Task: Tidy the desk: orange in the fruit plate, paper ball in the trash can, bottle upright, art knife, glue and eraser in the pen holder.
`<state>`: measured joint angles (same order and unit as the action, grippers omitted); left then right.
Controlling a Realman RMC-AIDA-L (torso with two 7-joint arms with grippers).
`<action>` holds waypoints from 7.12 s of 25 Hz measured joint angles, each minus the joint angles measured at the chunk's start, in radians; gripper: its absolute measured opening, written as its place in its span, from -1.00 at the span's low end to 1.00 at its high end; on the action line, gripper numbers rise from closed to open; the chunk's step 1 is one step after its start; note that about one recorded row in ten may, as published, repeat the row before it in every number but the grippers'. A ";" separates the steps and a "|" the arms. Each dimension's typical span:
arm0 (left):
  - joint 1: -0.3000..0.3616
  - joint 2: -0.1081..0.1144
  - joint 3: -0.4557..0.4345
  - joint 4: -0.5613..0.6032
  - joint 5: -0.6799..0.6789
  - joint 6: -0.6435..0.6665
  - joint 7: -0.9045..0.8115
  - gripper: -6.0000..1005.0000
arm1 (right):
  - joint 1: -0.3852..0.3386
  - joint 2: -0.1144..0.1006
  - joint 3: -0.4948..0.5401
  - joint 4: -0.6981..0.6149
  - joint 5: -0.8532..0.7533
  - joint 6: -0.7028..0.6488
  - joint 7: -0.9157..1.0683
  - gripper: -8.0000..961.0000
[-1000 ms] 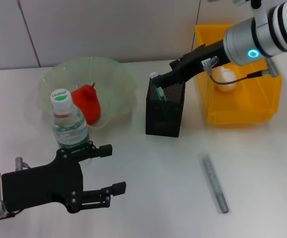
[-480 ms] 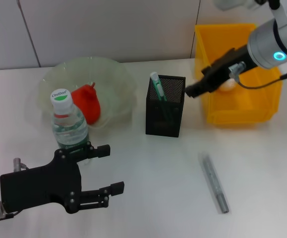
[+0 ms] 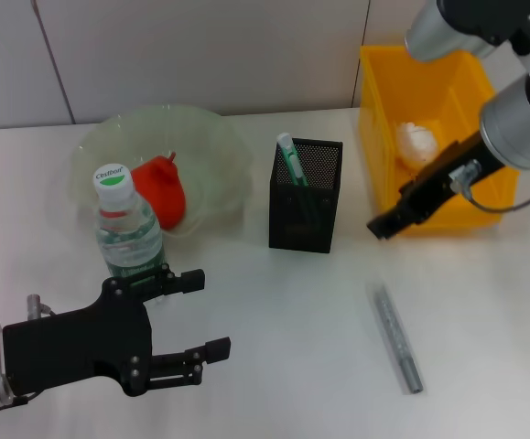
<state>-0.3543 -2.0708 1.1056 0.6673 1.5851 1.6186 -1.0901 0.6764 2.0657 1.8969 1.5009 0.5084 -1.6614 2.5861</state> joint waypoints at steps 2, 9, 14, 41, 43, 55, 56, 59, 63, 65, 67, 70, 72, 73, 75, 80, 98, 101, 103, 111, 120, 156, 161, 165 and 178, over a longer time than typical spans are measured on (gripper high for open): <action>0.000 0.000 0.001 0.000 0.000 0.001 0.000 0.66 | 0.002 0.000 -0.001 0.000 -0.006 -0.042 0.009 0.45; 0.000 -0.001 0.006 0.000 -0.001 0.002 0.002 0.66 | 0.006 -0.001 -0.027 -0.017 -0.046 -0.065 0.041 0.45; 0.000 -0.002 0.008 -0.003 -0.001 0.003 0.002 0.66 | 0.012 0.004 -0.081 -0.038 -0.076 -0.067 0.056 0.45; 0.000 -0.001 0.009 -0.033 -0.025 0.000 0.027 0.66 | 0.037 0.011 -0.224 -0.263 -0.068 0.022 0.072 0.45; 0.000 -0.001 0.010 -0.033 -0.025 -0.002 0.027 0.66 | 0.039 0.011 -0.227 -0.271 -0.068 0.025 0.072 0.45; 0.004 -0.002 0.010 -0.034 -0.027 0.002 0.036 0.66 | 0.049 0.011 -0.262 -0.316 -0.068 0.056 0.077 0.44; 0.005 -0.002 0.010 -0.035 -0.027 0.002 0.037 0.66 | 0.049 0.011 -0.262 -0.317 -0.068 0.057 0.077 0.44; 0.006 -0.002 0.010 -0.036 -0.027 0.002 0.037 0.66 | 0.052 0.011 -0.262 -0.326 -0.068 0.061 0.078 0.44; 0.007 -0.002 0.010 -0.041 -0.027 0.003 0.038 0.66 | 0.057 0.011 -0.262 -0.341 -0.068 0.063 0.079 0.44; 0.006 -0.002 0.010 -0.044 -0.027 0.003 0.038 0.66 | 0.060 0.011 -0.264 -0.348 -0.068 0.067 0.079 0.44; 0.004 -0.002 0.010 -0.044 -0.027 0.003 0.039 0.66 | 0.062 0.012 -0.270 -0.351 -0.068 0.070 0.081 0.44; 0.004 -0.002 0.010 -0.045 -0.027 0.003 0.039 0.66 | 0.065 0.012 -0.290 -0.352 -0.068 0.076 0.090 0.44; 0.003 -0.002 0.010 -0.045 -0.027 0.003 0.039 0.66 | 0.066 0.012 -0.299 -0.353 -0.068 0.076 0.092 0.44; 0.002 -0.002 0.010 -0.045 -0.027 0.003 0.039 0.66 | 0.066 0.012 -0.301 -0.354 -0.068 0.076 0.092 0.44; 0.002 -0.002 0.010 -0.045 -0.027 0.003 0.039 0.66 | 0.067 0.013 -0.302 -0.354 -0.068 0.076 0.092 0.44; 0.003 -0.002 0.010 -0.045 -0.027 0.003 0.040 0.66 | 0.068 0.014 -0.303 -0.355 -0.068 0.077 0.094 0.44; 0.005 -0.002 0.010 -0.045 -0.027 0.003 0.042 0.66 | 0.072 0.014 -0.314 -0.383 -0.068 0.088 0.105 0.13; 0.003 -0.002 0.010 -0.045 -0.027 0.003 0.042 0.66 | 0.072 0.014 -0.314 -0.383 -0.068 0.088 0.105 0.13; 0.002 -0.002 0.010 -0.045 -0.027 0.003 0.042 0.66 | 0.072 0.014 -0.314 -0.384 -0.068 0.088 0.105 0.13; 0.001 -0.002 0.010 -0.045 -0.027 0.004 0.042 0.66 | 0.075 0.014 -0.314 -0.396 -0.070 0.094 0.118 0.13; -0.002 -0.002 0.010 -0.045 -0.027 0.004 0.042 0.66 | 0.075 0.014 -0.314 -0.397 -0.071 0.100 0.125 -0.13; -0.001 0.000 0.010 -0.045 -0.027 0.004 0.051 0.66 | 0.067 0.014 -0.302 -0.305 -0.068 0.062 0.132 -0.70; 0.001 -0.001 0.010 -0.045 -0.027 0.004 0.052 0.66 | 0.059 0.014 -0.298 -0.225 -0.059 0.041 0.138 -0.70; 0.002 -0.002 0.010 -0.045 -0.027 0.004 0.052 0.66 | 0.049 0.014 -0.287 -0.145 -0.055 0.024 0.143 -0.70; 0.000 -0.002 0.010 -0.045 -0.026 0.004 0.050 0.66 | 0.023 0.014 -0.224 0.204 -0.029 0.015 0.151 -0.71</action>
<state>-0.3543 -2.0725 1.1152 0.6228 1.5586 1.6229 -1.0398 0.6992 2.0800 1.6726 1.7052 0.4797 -1.6468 2.7374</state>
